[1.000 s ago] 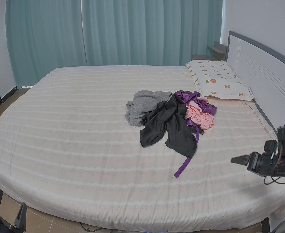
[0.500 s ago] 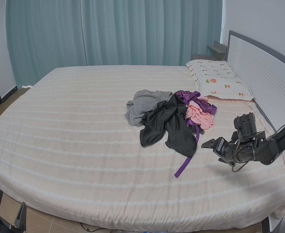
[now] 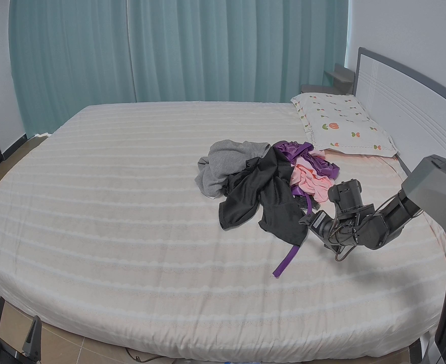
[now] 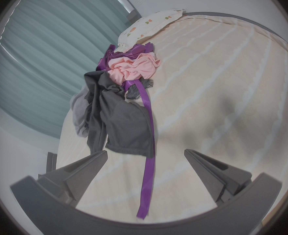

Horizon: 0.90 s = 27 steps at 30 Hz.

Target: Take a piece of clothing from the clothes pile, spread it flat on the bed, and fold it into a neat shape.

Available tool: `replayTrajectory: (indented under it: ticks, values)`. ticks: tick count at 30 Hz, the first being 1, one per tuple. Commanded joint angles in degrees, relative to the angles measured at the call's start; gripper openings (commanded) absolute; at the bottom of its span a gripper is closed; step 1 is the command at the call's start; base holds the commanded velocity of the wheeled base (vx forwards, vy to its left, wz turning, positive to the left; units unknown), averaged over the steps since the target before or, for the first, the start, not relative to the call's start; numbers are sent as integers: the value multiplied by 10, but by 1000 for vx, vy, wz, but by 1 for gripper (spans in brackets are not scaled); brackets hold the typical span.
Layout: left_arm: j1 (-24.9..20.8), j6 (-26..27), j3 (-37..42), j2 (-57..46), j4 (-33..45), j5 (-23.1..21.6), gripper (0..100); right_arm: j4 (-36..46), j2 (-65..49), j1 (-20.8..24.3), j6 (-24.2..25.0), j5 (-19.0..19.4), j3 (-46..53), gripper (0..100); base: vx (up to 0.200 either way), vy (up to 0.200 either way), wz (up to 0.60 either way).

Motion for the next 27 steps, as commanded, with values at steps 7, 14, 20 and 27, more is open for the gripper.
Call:
replayTrajectory:
  ticks: [7, 14, 20, 27]
  values:
    - [-1, 0, 10, -7, -1, 0, 100, 4, 102, 7, 34, -29, -99, 100, 0, 0, 0]
    - [-1, 0, 10, -7, -1, 0, 100, 6, 136, 13, 34, -45, -154, 100, 0, 0, 0]
    - [-1, 0, 10, -7, -1, 0, 100, 5, 157, 12, 34, -47, -171, 0, 0, 0, 0]
    - [-1, 0, 10, -7, -1, 0, 100, 4, 158, 12, 32, -48, -174, 0, 0, 0, 0]
